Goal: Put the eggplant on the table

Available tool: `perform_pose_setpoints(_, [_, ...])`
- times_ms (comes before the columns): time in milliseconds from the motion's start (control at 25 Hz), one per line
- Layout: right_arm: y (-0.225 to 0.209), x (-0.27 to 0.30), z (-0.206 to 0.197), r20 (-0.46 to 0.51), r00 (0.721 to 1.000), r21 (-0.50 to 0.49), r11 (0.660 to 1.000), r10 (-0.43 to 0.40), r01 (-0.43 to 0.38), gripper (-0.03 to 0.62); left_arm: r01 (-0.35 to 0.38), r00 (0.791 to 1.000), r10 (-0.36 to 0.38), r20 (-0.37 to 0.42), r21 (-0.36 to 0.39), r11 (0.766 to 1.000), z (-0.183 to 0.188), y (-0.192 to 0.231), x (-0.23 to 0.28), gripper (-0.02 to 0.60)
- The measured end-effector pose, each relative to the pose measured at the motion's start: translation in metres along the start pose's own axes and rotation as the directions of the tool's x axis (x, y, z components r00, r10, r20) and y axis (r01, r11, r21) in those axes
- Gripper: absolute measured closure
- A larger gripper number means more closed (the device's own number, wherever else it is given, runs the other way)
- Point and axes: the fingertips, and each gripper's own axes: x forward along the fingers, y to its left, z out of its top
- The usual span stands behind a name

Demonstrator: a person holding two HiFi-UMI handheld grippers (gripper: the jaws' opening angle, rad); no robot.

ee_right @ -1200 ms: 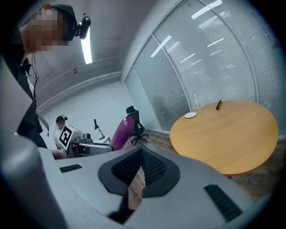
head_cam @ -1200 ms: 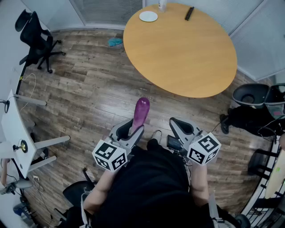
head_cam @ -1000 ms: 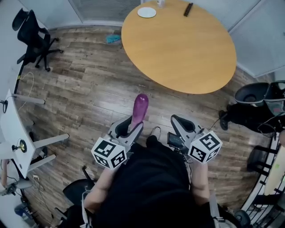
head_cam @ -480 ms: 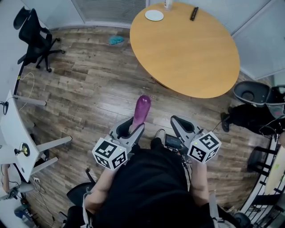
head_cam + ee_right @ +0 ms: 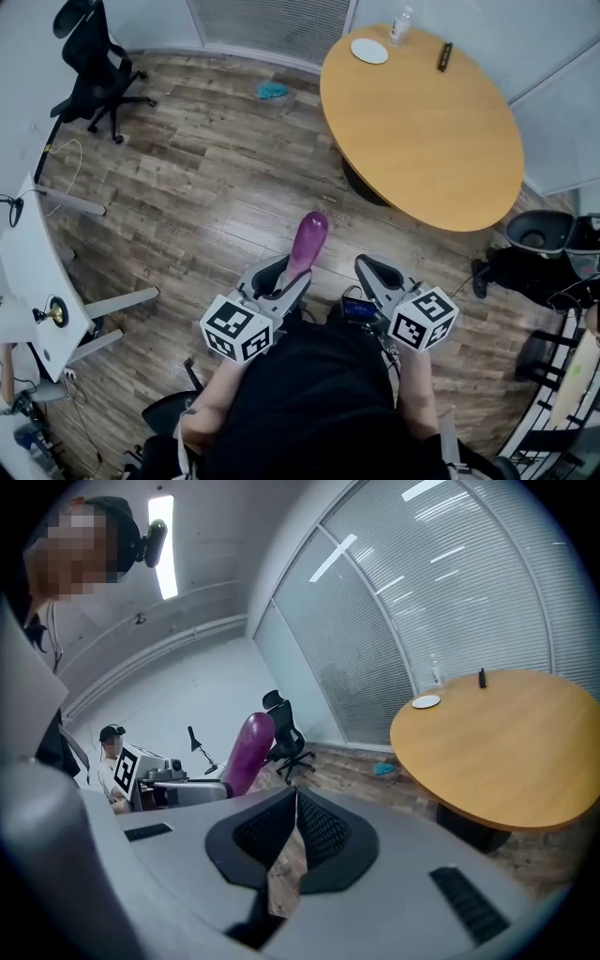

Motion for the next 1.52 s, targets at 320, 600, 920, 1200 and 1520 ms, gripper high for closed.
perform_pose_setpoints(320, [0.044,0.048,0.005,-0.008,1.000,-0.017,1.000,-0.001,0.001,0.576,-0.012,1.000,0.012,0.009,-0.016,1.000,0.006,0.049,-0.051,0.404])
perform_pose_setpoints(600, [0.046,0.054,-0.006,-0.028,0.998,0.025,0.999,-0.047,0.048,0.576,0.027,1.000,-0.027,-0.011,-0.022,0.999,0.009,0.065,-0.050,0.403])
perform_pose_setpoints(920, [0.012,0.077,0.012,-0.039,0.999,0.048,0.998,-0.026,0.028,0.576,0.015,0.999,-0.016,-0.040,-0.024,1.000,0.016,0.077,-0.018,0.405])
perform_pose_setpoints(1200, [-0.019,0.112,0.070,-0.022,0.999,-0.002,1.000,0.027,-0.027,0.576,-0.070,0.998,0.070,-0.003,-0.052,0.996,0.049,0.104,0.004,0.403])
perform_pose_setpoints(1520, [-0.084,0.131,0.120,-0.019,1.000,-0.003,1.000,0.022,-0.022,0.576,-0.141,0.990,0.142,0.008,-0.032,0.989,0.095,0.133,0.054,0.403])
